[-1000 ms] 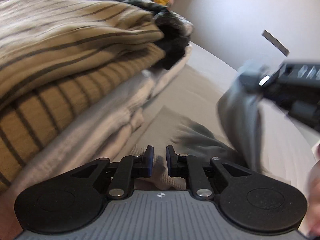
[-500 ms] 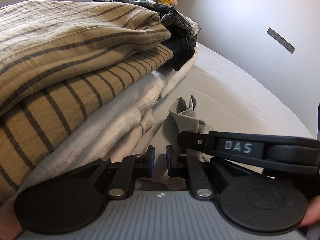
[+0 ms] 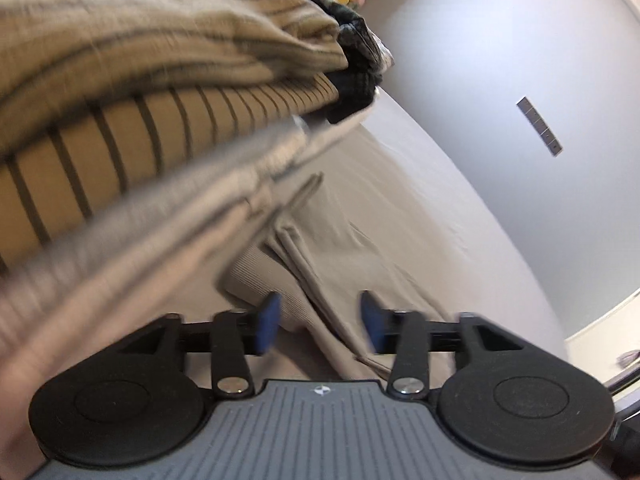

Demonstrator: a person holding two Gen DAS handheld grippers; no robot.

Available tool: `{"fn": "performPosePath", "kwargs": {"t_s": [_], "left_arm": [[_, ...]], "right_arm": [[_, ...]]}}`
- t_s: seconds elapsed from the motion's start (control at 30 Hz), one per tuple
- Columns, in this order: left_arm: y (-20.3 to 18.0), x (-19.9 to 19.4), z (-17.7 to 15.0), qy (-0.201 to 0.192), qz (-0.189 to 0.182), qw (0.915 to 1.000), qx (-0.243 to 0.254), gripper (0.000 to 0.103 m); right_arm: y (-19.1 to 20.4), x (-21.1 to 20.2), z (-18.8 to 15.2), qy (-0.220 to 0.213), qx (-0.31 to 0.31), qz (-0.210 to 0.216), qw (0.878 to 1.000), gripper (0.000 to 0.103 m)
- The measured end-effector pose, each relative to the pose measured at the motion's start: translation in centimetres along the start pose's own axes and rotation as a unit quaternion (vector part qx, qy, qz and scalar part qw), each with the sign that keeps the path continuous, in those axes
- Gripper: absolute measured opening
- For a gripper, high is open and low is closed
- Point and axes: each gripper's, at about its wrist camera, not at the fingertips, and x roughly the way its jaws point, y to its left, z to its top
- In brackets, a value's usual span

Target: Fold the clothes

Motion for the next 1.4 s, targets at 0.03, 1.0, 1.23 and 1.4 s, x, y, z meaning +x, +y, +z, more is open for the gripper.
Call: {"fn": "performPosePath", "kwargs": {"t_s": [0.03,1.0,1.23,1.4], "left_arm": [[0.1,0.3,0.0,0.002,0.000,1.0000,-0.007,0.060],[2.0,6.4,-0.4,-0.008,0.007,0.9990,-0.044,0.018],[1.2,3.4,-2.3,0.061,-0.015,0.9956,-0.069,0.012],[-1.1,0.8,-6.5,0.130,-0.020,0.9912,-0.021,0.012]], "right_arm": [[-1.3,-1.3,-1.0,-0.006,0.015,-0.016,1.000,0.040],[-20.3,-6.0,-13.1,-0.108,0.435,0.008,0.894,0.014],[-17.9,-13.7,-11.7,-0.140,0.434,-0.020,0.890,0.012],[-18.6,-19.9,-16.3,-0.130,0.475,-0.071,0.867,0.012]]}}
